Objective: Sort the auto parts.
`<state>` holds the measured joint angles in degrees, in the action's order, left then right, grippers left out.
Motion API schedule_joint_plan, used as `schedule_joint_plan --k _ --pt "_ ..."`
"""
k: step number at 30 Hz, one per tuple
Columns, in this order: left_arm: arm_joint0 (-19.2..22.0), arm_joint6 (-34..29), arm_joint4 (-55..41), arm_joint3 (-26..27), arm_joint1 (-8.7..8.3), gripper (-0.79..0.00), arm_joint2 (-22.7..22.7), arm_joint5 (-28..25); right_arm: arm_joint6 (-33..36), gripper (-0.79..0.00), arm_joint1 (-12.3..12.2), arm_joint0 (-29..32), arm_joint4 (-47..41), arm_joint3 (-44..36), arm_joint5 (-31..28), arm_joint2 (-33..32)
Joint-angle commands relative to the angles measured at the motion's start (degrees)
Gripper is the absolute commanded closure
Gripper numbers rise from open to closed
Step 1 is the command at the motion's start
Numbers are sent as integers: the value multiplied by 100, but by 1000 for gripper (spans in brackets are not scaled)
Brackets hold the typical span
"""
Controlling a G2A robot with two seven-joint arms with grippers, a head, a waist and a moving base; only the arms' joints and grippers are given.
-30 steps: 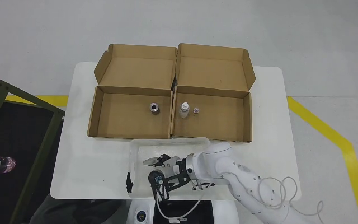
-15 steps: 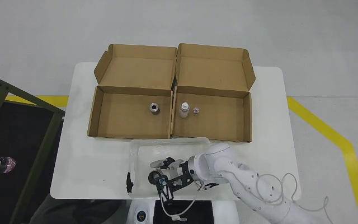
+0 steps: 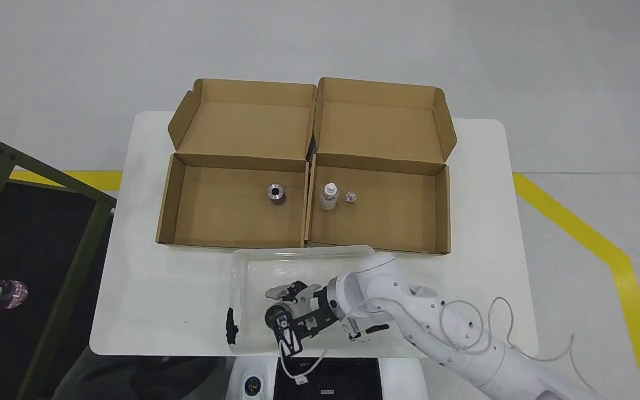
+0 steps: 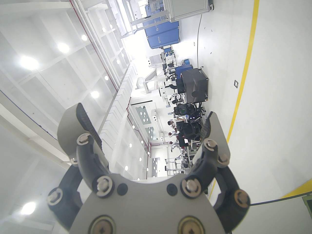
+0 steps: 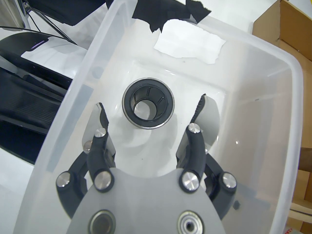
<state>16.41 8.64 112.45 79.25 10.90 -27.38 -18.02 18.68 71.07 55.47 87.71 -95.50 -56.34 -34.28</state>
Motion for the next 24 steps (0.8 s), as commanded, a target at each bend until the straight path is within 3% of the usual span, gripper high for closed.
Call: schedule_joint_plan --k 1,6,11,13,15,22,24 --pt "0 0 0 0 0 -785 0 0 -35 -613 41 -69 -4 99 49 70" --pt "0 0 0 0 0 -785 0 0 -115 -594 128 -204 -9 322 173 195" --pt "0 0 0 0 0 -785 0 0 -186 -520 179 -277 -2 457 233 250" --pt "0 0 0 0 0 -785 0 0 -235 -388 188 -284 -11 490 266 246" --pt "0 0 0 0 0 -785 0 0 -298 -342 194 -284 -23 511 274 239" --pt "0 0 0 0 0 -785 0 0 -539 -40 204 -300 -55 509 248 200" --pt "0 0 0 0 0 -785 0 0 -575 0 203 -307 -57 490 245 177"
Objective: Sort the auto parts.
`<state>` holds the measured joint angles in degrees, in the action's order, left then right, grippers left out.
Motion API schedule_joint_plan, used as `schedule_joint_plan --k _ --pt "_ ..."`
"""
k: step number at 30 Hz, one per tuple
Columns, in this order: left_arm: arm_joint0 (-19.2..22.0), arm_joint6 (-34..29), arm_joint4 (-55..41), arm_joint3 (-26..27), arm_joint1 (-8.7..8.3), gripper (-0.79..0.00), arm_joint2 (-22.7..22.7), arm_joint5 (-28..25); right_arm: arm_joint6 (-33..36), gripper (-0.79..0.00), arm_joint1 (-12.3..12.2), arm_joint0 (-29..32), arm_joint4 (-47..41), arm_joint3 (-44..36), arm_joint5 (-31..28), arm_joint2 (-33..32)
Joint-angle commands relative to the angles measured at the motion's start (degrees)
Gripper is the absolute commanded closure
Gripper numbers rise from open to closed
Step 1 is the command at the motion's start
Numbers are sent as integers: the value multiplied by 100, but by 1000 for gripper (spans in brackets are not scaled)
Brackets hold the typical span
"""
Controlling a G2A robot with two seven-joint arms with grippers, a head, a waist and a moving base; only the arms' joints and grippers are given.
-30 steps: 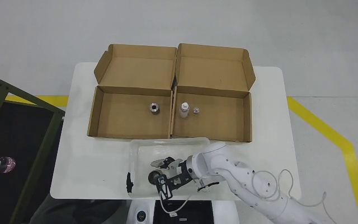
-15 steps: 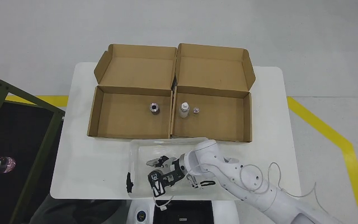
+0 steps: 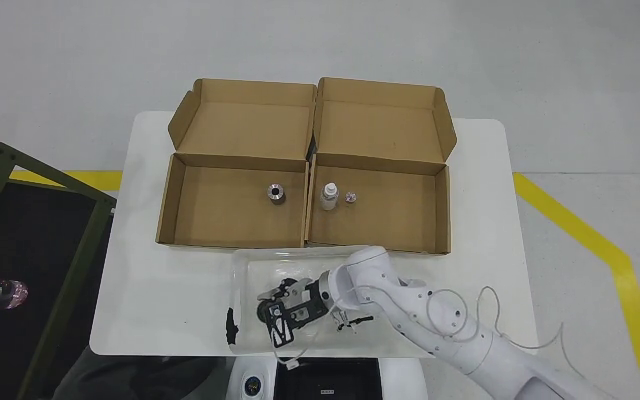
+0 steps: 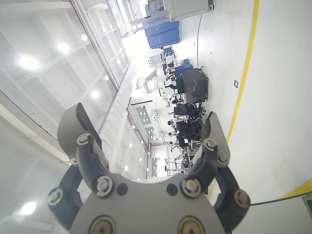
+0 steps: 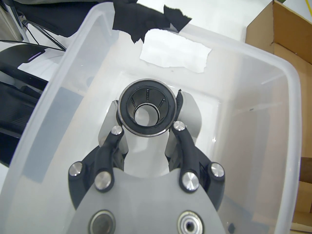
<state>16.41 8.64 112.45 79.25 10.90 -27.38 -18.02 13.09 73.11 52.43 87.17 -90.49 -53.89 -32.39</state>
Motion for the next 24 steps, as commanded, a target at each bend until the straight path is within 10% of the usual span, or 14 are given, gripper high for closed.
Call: schedule_joint_plan --k 1,24 --pt "0 0 0 0 0 -785 0 0 -36 0 -3 -4 -9 -26 0 -29" --pt "0 0 0 0 0 -785 0 0 -203 0 -231 136 -24 -1152 -34 -913"
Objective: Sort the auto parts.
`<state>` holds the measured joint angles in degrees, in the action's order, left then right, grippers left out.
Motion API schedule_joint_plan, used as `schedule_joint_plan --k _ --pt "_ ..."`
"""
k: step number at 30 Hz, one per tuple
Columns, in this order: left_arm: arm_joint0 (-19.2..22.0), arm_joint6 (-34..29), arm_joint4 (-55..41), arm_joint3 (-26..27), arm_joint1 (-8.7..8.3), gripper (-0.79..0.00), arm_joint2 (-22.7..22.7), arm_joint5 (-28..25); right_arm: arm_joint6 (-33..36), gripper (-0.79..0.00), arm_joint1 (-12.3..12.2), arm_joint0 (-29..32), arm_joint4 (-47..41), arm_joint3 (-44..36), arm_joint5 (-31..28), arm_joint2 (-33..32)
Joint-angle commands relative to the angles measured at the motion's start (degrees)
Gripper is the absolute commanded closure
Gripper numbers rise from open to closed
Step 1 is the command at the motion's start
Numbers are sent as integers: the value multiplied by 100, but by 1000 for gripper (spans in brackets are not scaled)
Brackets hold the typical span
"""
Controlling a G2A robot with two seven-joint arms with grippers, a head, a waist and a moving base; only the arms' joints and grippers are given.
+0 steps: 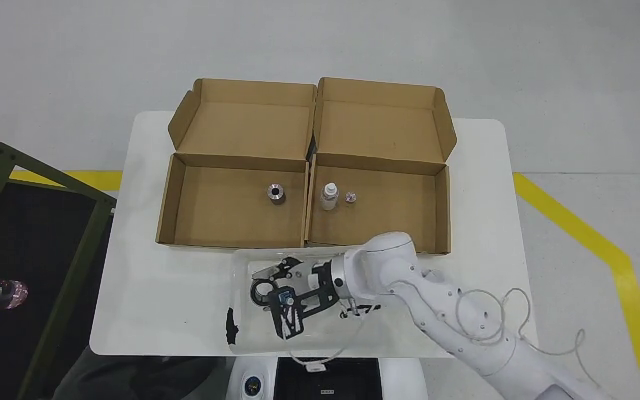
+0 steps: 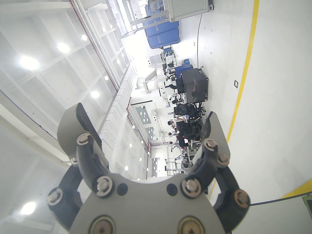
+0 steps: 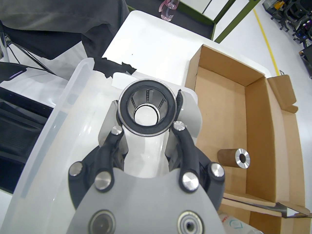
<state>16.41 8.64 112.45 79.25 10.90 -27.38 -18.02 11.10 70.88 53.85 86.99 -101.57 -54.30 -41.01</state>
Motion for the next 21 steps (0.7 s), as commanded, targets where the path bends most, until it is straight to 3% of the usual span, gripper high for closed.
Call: schedule_joint_plan --k 1,21 --pt "0 0 0 0 0 -785 0 0 -7 0 -16 -11 -14 -86 15 -97" --pt "0 0 0 0 0 -785 0 0 -143 0 -20 -322 -69 -415 287 -495"
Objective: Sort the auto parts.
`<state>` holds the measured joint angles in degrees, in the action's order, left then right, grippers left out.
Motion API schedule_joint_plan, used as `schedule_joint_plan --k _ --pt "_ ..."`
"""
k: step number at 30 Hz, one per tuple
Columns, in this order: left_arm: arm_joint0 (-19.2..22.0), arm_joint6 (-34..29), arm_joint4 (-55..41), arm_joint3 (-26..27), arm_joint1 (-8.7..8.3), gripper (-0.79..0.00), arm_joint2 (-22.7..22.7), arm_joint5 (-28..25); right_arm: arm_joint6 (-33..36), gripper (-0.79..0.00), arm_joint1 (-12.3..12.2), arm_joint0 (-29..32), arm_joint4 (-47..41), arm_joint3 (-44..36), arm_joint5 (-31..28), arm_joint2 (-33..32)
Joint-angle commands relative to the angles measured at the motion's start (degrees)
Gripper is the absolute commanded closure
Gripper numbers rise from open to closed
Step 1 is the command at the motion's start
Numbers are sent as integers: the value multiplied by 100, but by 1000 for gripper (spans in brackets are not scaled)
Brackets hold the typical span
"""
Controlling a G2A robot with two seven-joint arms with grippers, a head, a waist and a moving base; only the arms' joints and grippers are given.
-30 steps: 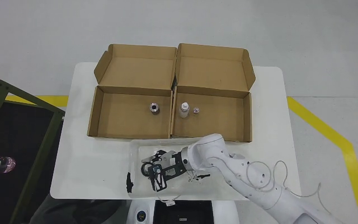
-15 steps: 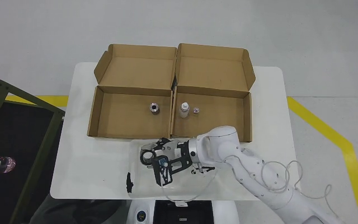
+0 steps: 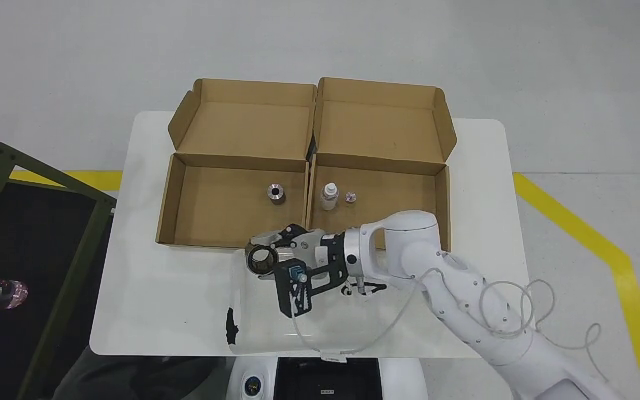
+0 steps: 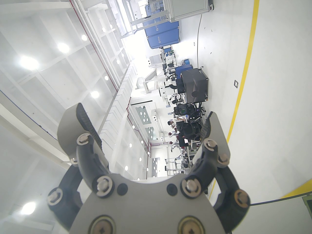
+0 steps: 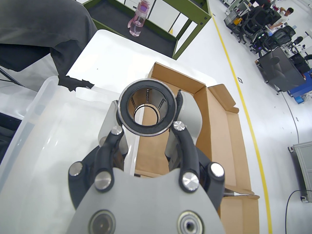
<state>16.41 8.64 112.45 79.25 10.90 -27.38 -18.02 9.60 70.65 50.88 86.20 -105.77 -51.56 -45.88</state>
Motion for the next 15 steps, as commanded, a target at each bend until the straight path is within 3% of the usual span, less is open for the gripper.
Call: schedule_joint_plan --k 1,15 --pt "0 0 0 0 0 -785 0 0 14 0 6 -49 14 19 27 -18" --pt "0 0 0 0 0 -785 0 0 -129 0 127 -449 -93 566 354 58"
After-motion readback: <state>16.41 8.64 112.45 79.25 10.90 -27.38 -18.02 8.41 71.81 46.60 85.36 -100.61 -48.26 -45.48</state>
